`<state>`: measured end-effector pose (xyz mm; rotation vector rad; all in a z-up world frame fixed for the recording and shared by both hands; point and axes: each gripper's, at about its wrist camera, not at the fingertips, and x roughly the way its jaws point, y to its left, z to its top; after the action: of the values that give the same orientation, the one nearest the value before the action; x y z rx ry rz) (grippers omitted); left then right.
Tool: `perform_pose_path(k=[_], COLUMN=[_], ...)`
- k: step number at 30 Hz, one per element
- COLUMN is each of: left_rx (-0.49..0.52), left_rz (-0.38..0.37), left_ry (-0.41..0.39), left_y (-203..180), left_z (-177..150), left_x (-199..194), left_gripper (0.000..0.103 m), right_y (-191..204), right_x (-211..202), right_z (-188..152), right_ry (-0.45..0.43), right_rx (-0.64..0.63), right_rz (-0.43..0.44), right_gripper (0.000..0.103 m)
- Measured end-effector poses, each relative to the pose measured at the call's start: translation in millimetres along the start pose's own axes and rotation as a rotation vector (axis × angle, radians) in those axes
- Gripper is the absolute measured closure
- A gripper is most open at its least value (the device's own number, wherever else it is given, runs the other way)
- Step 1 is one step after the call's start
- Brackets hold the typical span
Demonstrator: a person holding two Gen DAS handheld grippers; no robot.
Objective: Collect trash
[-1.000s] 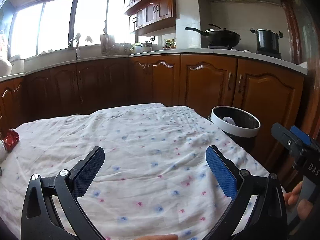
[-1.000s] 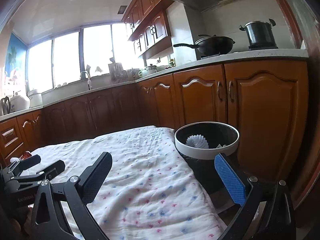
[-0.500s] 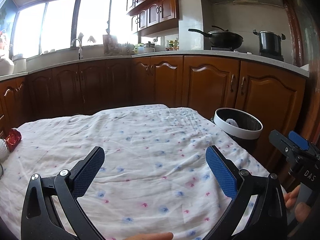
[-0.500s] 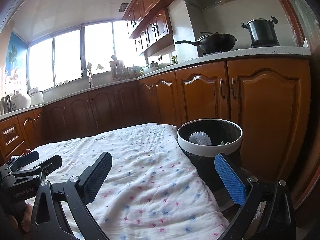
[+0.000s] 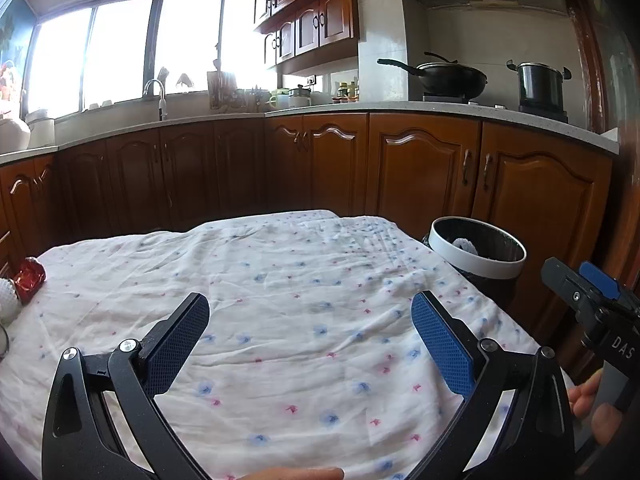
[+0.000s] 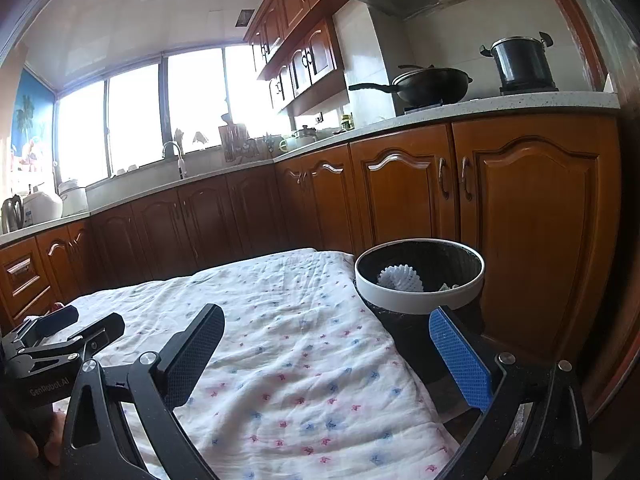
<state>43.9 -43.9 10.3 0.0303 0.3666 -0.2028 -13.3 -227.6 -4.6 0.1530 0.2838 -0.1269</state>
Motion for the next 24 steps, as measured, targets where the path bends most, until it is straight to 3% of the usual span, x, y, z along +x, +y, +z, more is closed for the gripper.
perform_pose_path(k=[24], left_rx=[0.01], left_rz=[0.017], left_ry=[-0.007], left_y=[-3.3], left_z=[0.1], left_x=[-2.4], left_gripper=[0.0], right_y=[0.2], right_x=[-1.9], right_z=[-0.8], right_ry=[0.0], right_rx=[0.031], right_rz=[-0.002], right_gripper=[0.0])
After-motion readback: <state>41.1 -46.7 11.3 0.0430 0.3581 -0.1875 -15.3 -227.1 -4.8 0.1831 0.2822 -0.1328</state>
